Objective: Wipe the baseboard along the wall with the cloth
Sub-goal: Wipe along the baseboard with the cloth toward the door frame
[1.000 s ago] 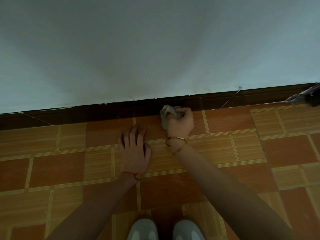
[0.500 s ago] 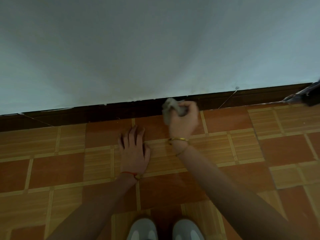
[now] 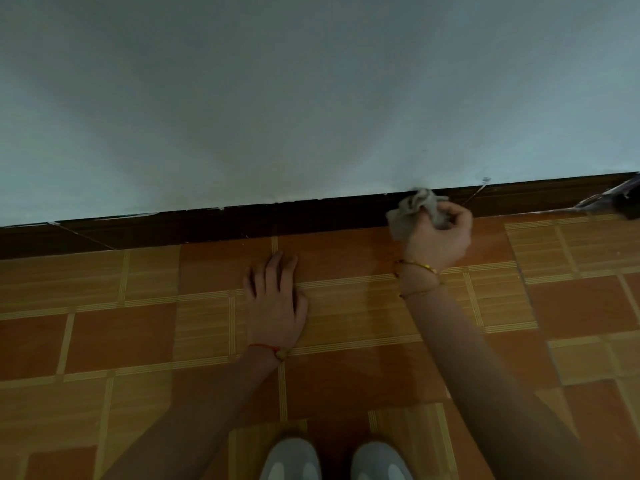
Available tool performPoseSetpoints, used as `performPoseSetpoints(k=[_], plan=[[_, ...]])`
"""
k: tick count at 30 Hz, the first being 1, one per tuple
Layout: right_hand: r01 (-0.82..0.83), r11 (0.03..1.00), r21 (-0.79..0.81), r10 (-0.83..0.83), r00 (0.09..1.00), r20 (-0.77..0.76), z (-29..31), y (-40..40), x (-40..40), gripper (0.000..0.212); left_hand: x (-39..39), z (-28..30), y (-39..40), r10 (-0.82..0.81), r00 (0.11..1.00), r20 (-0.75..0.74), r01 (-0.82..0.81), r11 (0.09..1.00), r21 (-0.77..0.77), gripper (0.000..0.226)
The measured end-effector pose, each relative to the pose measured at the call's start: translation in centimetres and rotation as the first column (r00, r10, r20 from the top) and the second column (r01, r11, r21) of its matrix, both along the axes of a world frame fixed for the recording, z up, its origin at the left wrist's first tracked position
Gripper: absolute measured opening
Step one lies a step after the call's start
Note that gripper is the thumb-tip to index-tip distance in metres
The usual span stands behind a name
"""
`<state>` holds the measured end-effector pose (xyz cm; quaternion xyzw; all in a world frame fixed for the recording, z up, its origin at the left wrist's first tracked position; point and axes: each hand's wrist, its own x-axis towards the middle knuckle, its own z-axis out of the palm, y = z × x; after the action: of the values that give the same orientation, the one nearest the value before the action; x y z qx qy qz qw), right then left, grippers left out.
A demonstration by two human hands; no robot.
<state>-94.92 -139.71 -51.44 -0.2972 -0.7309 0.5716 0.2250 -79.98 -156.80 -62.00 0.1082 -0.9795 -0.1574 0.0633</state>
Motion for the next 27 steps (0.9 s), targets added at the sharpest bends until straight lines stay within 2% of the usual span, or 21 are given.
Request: performPoseSetpoints(k=[2, 6, 12, 15, 19, 24, 27], plan=[[0.012, 0.999, 0.040, -0.011, 0.999, -0.034, -0.1, 0.8, -0.3, 0.020, 0.0, 0.0, 0.0, 0.004, 1.000, -0.006, -0.004, 1.000, -0.005, 0.052], [-0.076, 0.991, 0.108, 0.085, 0.993, -0.078, -0.8, -1.2, 0.7, 0.021, 0.0, 0.0, 0.2, 0.006, 1.000, -0.019, -0.006, 1.000, -0.010, 0.052], [-0.325, 0.942, 0.083, 0.328, 0.944, -0.024, -3.2, -6.2, 2.9, 0.026, 0.0, 0.0, 0.2, 0.005, 1.000, -0.029, -0.006, 1.000, -0.026, 0.052], [-0.484, 0.865, 0.132, 0.491, 0.871, -0.026, -4.2, -8.9, 4.1, 0.025, 0.0, -0.1, 0.1, -0.003, 1.000, -0.025, 0.002, 0.999, -0.036, 0.053], [-0.650, 0.718, 0.250, 0.661, 0.749, 0.048, -5.7, -9.0, 4.6, 0.027, 0.0, -0.1, 0.0, -0.006, 1.000, -0.025, 0.005, 1.000, -0.028, 0.054], [-0.666, 0.627, 0.405, 0.650, 0.733, 0.200, -6.2, -4.1, 3.5, 0.037, 0.0, -0.1, 0.0, 0.006, 0.999, -0.033, -0.006, 1.000, 0.010, 0.052], [-0.579, 0.669, 0.466, 0.544, 0.809, 0.224, -5.8, -0.4, 2.3, 0.035, 0.1, -0.1, 0.1, 0.006, 0.999, -0.043, -0.005, 1.000, 0.014, 0.052]])
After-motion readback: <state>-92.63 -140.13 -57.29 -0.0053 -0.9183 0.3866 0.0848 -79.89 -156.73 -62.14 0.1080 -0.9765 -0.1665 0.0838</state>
